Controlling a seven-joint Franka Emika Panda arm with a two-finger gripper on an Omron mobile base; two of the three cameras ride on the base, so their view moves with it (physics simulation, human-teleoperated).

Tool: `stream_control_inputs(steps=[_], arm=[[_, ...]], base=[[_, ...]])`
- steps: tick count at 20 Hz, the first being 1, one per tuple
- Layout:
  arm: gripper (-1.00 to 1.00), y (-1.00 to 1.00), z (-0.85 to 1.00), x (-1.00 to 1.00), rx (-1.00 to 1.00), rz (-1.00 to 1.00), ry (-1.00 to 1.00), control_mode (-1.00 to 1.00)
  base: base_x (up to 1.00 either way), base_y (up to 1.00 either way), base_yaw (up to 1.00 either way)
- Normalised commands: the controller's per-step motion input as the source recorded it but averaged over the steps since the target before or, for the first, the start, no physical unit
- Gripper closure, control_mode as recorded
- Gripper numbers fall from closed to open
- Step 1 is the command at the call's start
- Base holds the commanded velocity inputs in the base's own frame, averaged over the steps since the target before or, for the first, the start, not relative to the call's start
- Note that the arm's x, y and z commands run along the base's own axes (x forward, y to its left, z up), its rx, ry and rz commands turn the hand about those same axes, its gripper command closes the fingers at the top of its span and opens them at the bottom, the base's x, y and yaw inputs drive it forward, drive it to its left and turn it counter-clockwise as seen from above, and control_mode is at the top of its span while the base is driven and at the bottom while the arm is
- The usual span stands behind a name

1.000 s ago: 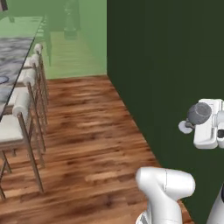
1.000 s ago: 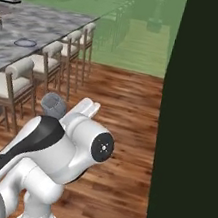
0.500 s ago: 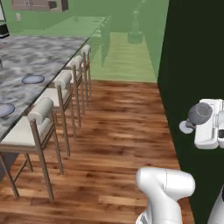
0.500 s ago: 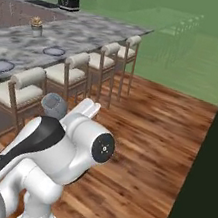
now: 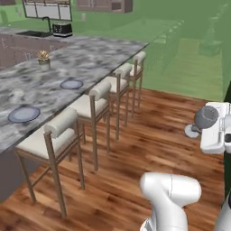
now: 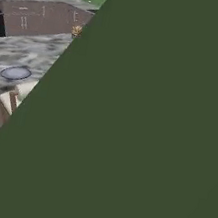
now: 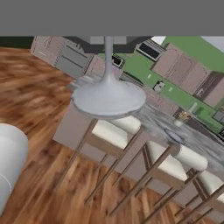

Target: Retrieve the wine glasses from the counter and place one next to each plate.

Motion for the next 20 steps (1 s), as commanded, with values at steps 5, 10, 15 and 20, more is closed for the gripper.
stream_control_inputs(steps=[5,10,15,20], arm=[[1.0,0.0,0.0,0.0,0.0,0.0,0.0,1.0],[1.0,0.0,0.0,0.0,0.0,0.0,0.0,1.0],[1.0,0.0,0.0,0.0,0.0,0.0,0.0,1.0],[1.0,0.0,0.0,0.0,0.0,0.0,0.0,1.0]], base=[[0.89,-0.79,0.53],[0.8,-0.85,0.49],[0.81,-0.77,0.53],[0.36,-0.19,0.44]])
